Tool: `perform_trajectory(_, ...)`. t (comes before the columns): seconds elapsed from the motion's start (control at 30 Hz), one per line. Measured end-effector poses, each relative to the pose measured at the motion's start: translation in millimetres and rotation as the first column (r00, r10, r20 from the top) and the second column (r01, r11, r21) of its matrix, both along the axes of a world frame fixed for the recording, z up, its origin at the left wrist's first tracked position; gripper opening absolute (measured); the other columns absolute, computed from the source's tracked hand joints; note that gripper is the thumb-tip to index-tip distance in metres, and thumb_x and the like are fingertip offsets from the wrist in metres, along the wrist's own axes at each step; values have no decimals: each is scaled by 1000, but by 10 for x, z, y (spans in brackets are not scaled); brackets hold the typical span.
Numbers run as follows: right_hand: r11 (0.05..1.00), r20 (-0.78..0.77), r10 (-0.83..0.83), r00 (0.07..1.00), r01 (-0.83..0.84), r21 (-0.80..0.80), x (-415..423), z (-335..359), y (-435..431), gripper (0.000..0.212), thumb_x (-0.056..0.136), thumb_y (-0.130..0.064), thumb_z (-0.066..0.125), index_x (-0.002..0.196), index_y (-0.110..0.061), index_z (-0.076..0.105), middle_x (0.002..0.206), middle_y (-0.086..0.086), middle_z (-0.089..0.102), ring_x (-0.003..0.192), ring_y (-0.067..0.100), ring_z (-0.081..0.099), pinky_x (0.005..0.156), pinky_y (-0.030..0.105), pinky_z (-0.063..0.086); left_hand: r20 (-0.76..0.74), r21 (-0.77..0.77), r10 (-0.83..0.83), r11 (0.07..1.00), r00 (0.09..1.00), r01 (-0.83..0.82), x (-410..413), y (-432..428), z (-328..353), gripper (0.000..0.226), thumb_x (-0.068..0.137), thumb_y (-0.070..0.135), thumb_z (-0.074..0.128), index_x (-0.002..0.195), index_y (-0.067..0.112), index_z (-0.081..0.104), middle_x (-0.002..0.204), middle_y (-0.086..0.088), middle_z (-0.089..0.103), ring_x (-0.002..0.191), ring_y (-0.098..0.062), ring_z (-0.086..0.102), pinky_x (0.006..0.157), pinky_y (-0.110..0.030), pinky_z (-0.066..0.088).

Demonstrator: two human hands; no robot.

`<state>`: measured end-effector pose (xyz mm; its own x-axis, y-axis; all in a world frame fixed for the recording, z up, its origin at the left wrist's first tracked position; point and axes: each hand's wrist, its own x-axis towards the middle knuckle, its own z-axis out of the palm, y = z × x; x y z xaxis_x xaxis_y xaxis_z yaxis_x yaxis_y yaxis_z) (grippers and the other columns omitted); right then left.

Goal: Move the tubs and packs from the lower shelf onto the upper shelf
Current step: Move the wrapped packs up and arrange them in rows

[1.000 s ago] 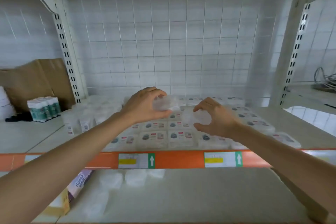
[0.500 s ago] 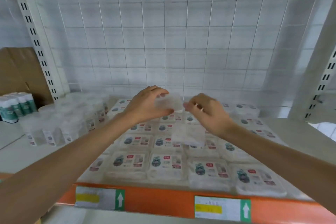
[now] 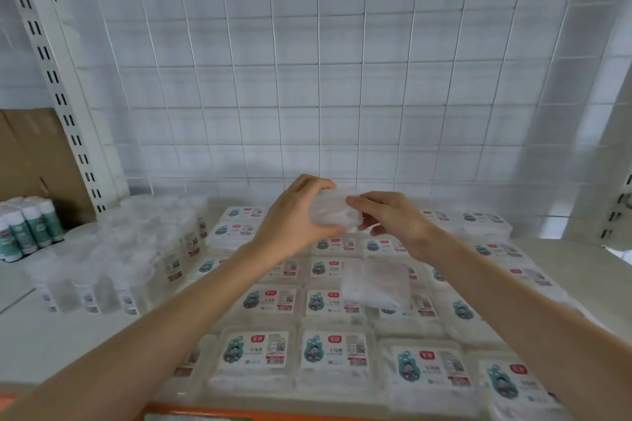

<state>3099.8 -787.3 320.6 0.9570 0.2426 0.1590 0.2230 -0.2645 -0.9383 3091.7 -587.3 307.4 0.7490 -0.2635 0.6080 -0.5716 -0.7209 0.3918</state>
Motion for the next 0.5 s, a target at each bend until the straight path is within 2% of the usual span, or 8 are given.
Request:
perform_trajectory(0.07,1000,20,0,1000,0,27,-9,-66,-9,21,90,-33,68,84,-12,69,76,0,63,71,10,61,68,28,47,-73,-33,-21,999,997,18,-40,-18,-41,80,71,66,70,136,25,48,131,12,50,120,-4,50,100,-28,44)
perform_trajectory(0.13,999,23,-2,1000,1,42,-19,-104,-14,16,89,-30,71,89,-14,71,76,-2,67,72,11,63,69,29,49,-129,-121,-38,992,991,23,-79,-32,-40,77,79,75,53,140,28,44,136,14,48,121,0,48,100,-24,40)
perform_trajectory(0.2,999,5,11,1000,-12,41,-26,-115,-31,22,86,-29,73,103,-15,71,85,0,73,77,12,66,71,28,51,-162,-256,-30,967,986,-12,-112,-26,5,64,92,67,40,139,24,46,135,12,49,117,2,48,96,-15,37)
perform_trajectory(0.27,998,-2,22,1000,-22,62,-27,-110,-54,33,85,-27,75,115,-16,67,94,-2,75,82,9,68,75,26,52,-168,-374,17,924,986,-79,-103,11,41,48,100,52,36,129,18,54,128,6,54,111,0,50,90,-7,34)
perform_trajectory(0.33,996,11,41,999,-42,79,-28,-100,-73,35,85,-24,75,118,-18,67,96,-5,75,84,5,68,79,26,51,-188,-451,39,884,981,-121,-70,62,46,42,104,44,35,115,12,62,117,0,60,108,-9,55,91,-17,38)
perform_trajectory(0.4,993,14,76,997,-77,86,-42,-97,-82,28,85,-21,74,114,-22,71,97,-5,75,85,4,68,82,27,50,-182,-460,28,881,983,-110,-50,107,32,35,105,38,38,107,18,68,110,5,61,104,-5,57,92,-23,42)
perform_trajectory(0.5,990,24,108,994,-110,89,-53,-108,-88,27,84,-19,74,110,-24,73,101,1,75,89,13,70,80,29,51,-150,-419,34,903,988,-95,-68,119,40,28,102,33,44,100,21,69,105,5,63,93,3,58,81,-11,40)
